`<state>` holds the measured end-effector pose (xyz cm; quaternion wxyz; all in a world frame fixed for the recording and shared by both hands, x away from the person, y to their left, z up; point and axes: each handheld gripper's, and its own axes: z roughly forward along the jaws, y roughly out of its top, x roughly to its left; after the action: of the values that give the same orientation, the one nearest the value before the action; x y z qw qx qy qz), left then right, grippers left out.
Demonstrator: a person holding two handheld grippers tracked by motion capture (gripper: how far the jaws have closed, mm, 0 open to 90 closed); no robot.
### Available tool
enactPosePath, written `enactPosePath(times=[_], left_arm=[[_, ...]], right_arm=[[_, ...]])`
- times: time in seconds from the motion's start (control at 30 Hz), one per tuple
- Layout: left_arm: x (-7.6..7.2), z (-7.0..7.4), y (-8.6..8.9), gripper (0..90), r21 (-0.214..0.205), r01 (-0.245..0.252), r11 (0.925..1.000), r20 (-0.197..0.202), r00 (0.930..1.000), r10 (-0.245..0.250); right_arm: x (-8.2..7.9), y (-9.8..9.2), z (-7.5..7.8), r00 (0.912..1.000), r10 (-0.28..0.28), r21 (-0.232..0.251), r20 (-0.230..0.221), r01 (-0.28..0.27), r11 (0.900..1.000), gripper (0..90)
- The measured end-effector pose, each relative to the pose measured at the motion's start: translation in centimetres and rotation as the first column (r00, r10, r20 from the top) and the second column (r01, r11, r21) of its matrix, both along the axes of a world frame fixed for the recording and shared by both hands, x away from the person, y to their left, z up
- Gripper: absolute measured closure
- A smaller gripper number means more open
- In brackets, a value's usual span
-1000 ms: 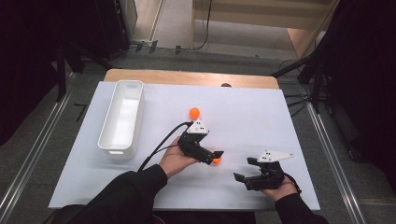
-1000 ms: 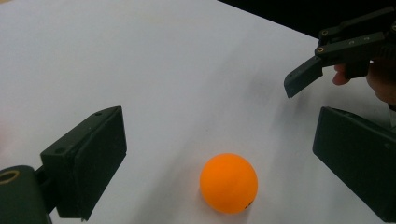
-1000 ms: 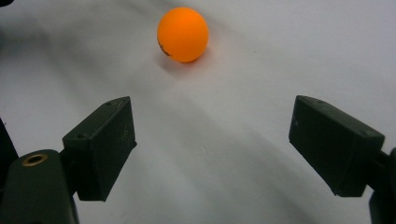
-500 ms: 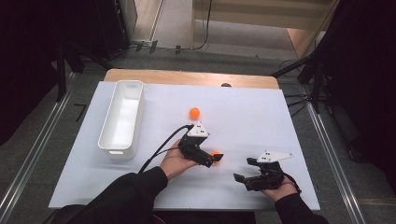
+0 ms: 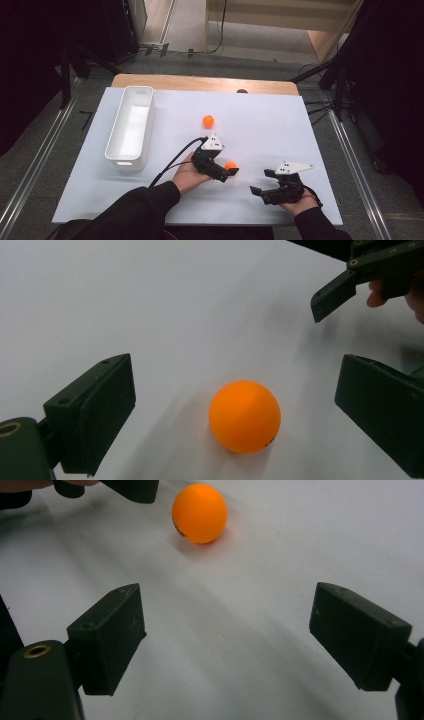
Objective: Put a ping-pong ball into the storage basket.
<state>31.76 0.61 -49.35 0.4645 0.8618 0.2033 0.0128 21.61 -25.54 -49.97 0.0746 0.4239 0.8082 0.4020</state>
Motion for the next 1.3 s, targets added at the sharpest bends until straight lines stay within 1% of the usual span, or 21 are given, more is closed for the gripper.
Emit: enactPosePath(times=[0.13,0.17,0.27,0.3,0.4,0.43,0.53,0.57,0.6,0.63,0.8,0.87,0.9,0.93,0.97,1.0,1.07,1.13,1.17,1.2,1.3], left_arm=[[0.0,-0.5,-0.1,3.1,0.011,-0.004,0.9999,-0.010,0.9999,0.004],[0.0,-0.7,-0.1,3.1,0.018,0.004,0.9998,-0.015,0.9999,-0.003],[0.0,-0.8,-0.2,3.1,0.013,0.010,0.9999,-0.021,0.9997,-0.009],[0.1,-1.0,-0.2,3.1,0.026,0.016,0.9995,-0.024,0.9996,-0.015],[0.0,-1.2,-0.3,3.1,0.030,0.018,0.9994,-0.027,0.9995,-0.018],[0.0,-1.3,-0.4,3.1,0.043,0.024,0.9988,-0.029,0.9993,-0.023],[-0.1,-1.6,-0.5,3.1,0.050,0.033,0.9982,-0.029,0.9991,-0.032],[-0.1,-1.8,-0.6,3.1,0.065,0.038,0.9972,-0.023,0.9990,-0.037],[-0.1,-1.8,-0.6,3.1,0.065,0.038,0.9972,-0.023,0.9990,-0.037],[-0.1,-2.0,-0.6,3.1,0.083,0.040,0.9958,-0.023,0.9990,-0.039],[-0.2,-2.1,-0.7,3.1,0.095,0.047,0.9944,-0.020,0.9988,-0.045],[-0.2,-2.1,-0.8,5.8,0.098,0.039,0.9944,-0.017,0.9991,-0.038],[-0.2,-2.2,-0.9,6.9,0.114,0.027,0.9931,-0.012,0.9996,-0.026],[-0.2,-2.2,-0.9,7.2,0.114,0.027,0.9931,-0.012,0.9996,-0.026],[-0.3,-2.2,-1.1,7.2,0.130,0.036,0.9908,-0.004,0.9993,-0.036],[-0.3,-2.2,-1.1,7.2,0.130,0.036,0.9908,-0.004,0.9993,-0.036],[-0.5,-2.3,-1.3,7.2,0.147,0.044,0.9881,0.009,0.9989,-0.046],[-0.5,-2.3,-1.3,7.9,0.154,0.041,0.9872,0.011,0.9990,-0.043],[-0.6,-2.3,-1.4,12.4,0.166,0.028,0.9857,0.020,0.9993,-0.032],[-0.6,-2.3,-1.4,13.7,0.166,0.028,0.9857,0.020,0.9993,-0.032],[-0.6,-2.3,-1.5,13.7,0.174,0.029,0.9844,0.022,0.9992,-0.033]], right_arm=[[0.0,0.0,0.0,1.0000,0.001,-0.001,0.000,-0.001,1.0000,13.2],[0.0,0.0,0.0,1.0000,0.002,-0.001,0.000,-0.002,1.0000,13.1],[0.0,0.0,0.0,1.0000,0.001,0.002,-0.001,-0.001,1.0000,13.2],[0.0,0.0,0.0,1.0000,0.002,0.001,-0.001,-0.002,1.0000,13.2],[0.0,0.0,0.0,1.0000,0.000,-0.002,-0.001,0.000,1.0000,13.1],[0.0,0.0,0.0,1.0000,0.003,-0.003,-0.002,-0.003,1.0000,13.1],[0.0,0.0,-0.1,1.0000,0.005,-0.004,-0.002,-0.005,1.0000,13.1],[0.0,0.0,-0.1,1.0000,0.004,-0.005,-0.001,-0.004,1.0000,13.2],[0.0,0.0,-0.1,1.0000,0.004,-0.005,-0.001,-0.004,1.0000,13.2],[0.0,0.0,-0.1,1.0000,0.004,-0.006,-0.002,-0.004,1.0000,13.2],[0.0,0.0,-0.1,1.0000,0.007,-0.009,-0.001,-0.007,0.9999,13.1],[0.0,0.0,-0.1,1.0000,0.005,-0.011,-0.003,-0.005,0.9999,13.2],[0.0,0.0,-0.1,1.0000,0.004,-0.011,-0.002,-0.004,0.9999,13.1],[0.0,0.0,-0.1,1.0000,0.004,-0.011,-0.002,-0.004,0.9999,13.1],[0.0,0.0,-0.1,1.0000,0.004,-0.011,-0.002,-0.004,0.9999,13.1],[0.0,0.0,-0.1,1.0000,0.003,-0.011,-0.002,-0.003,0.9999,13.1],[0.0,0.0,-0.1,1.0000,0.003,-0.011,-0.002,-0.003,0.9999,13.1],[0.0,0.0,-0.1,1.0000,0.003,-0.013,-0.002,-0.003,0.9999,13.1],[0.0,0.0,-0.1,1.0000,0.003,-0.013,-0.002,-0.003,0.9999,13.1],[0.0,0.0,-0.1,1.0000,0.003,-0.013,-0.002,-0.003,0.9999,13.2],[0.0,0.0,-0.1,1.0000,0.002,-0.014,-0.003,-0.002,0.9999,13.1]])
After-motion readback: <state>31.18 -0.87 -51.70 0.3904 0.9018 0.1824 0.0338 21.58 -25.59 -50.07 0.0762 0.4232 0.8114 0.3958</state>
